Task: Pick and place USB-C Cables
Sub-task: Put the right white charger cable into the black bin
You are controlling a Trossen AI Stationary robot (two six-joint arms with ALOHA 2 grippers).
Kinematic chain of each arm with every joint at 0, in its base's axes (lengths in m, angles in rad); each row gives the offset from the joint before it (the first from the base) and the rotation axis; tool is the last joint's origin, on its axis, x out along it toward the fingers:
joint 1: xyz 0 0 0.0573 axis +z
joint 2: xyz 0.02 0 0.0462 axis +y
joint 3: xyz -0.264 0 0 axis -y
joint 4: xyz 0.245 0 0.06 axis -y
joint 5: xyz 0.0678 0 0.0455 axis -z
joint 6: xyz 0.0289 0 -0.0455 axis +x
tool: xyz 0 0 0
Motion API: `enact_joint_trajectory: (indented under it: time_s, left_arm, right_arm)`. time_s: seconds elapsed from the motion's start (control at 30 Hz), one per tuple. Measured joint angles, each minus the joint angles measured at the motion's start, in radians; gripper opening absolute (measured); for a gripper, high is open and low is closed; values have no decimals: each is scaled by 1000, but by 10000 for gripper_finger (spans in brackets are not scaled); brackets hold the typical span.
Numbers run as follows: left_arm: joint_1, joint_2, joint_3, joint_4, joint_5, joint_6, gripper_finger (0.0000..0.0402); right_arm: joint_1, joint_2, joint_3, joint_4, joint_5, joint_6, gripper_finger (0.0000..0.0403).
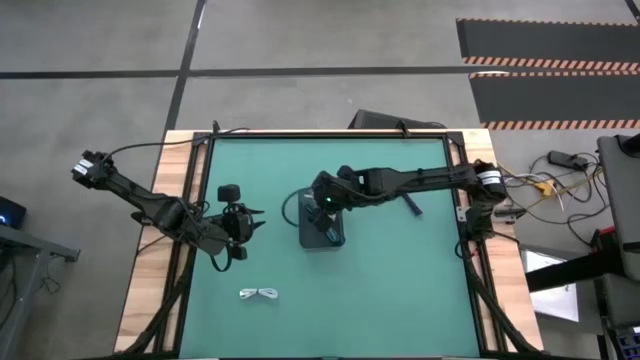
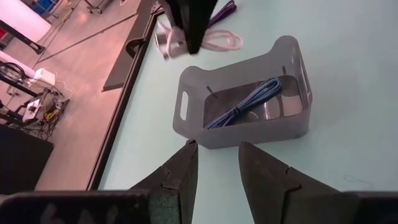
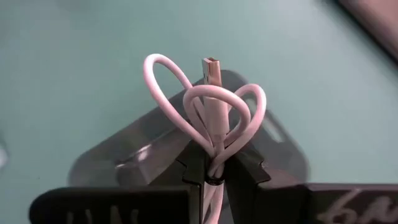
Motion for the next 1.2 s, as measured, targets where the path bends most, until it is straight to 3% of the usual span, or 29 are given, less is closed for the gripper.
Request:
enact_joint_trajectory:
  time_s: [0.27, 0.6, 1.2]
  left_arm:
    - [0, 0, 0, 0, 0, 0, 100]
    - [0, 1, 1, 1, 0, 0, 100]
    - [0, -2, 0, 1, 0, 0, 100]
  right_arm:
    - [-62, 25, 21, -9, -187, 53, 28]
    - [-80, 42, 20, -16, -148, 60, 28]
    - [-80, 195, 19, -1, -124, 79, 28]
